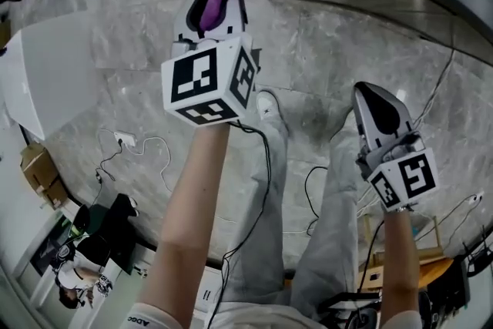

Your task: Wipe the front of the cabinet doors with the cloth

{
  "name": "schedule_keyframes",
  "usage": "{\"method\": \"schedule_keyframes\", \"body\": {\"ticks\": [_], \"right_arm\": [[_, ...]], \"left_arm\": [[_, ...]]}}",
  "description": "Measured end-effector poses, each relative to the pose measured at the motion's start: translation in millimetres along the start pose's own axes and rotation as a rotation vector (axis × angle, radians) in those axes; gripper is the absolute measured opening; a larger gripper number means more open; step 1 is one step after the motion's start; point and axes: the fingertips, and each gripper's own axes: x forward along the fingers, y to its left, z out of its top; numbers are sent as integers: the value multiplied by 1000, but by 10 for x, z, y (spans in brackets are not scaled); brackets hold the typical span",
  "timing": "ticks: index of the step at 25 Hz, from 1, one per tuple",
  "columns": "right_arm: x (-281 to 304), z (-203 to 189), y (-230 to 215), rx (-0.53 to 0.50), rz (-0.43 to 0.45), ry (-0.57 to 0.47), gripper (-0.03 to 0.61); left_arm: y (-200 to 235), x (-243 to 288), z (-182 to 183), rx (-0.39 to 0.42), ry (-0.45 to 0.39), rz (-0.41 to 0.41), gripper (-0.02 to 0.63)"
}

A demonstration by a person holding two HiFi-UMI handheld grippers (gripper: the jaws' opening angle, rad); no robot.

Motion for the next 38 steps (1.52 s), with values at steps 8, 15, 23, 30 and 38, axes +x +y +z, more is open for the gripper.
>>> {"method": "schedule_keyframes", "body": {"ticks": [8, 15, 23, 30, 38], "right_arm": [[188, 97, 419, -8, 53, -17, 26], [-195, 157, 204, 1, 33, -47, 28], [-1074, -168, -627, 89, -98, -59, 26], [-1596, -424, -1077, 155, -173, -59, 27], [-1316, -541, -1071, 154, -158, -21, 27]], "left_arm": [[375, -254, -1, -12, 11, 40, 94], [-661, -451, -148, -3, 33, -120, 94], [-2372, -175, -455, 9, 98, -334, 94], [-3090, 187, -638, 16, 148, -391, 94], [-2428, 460, -738, -22, 174, -277, 94]]}}
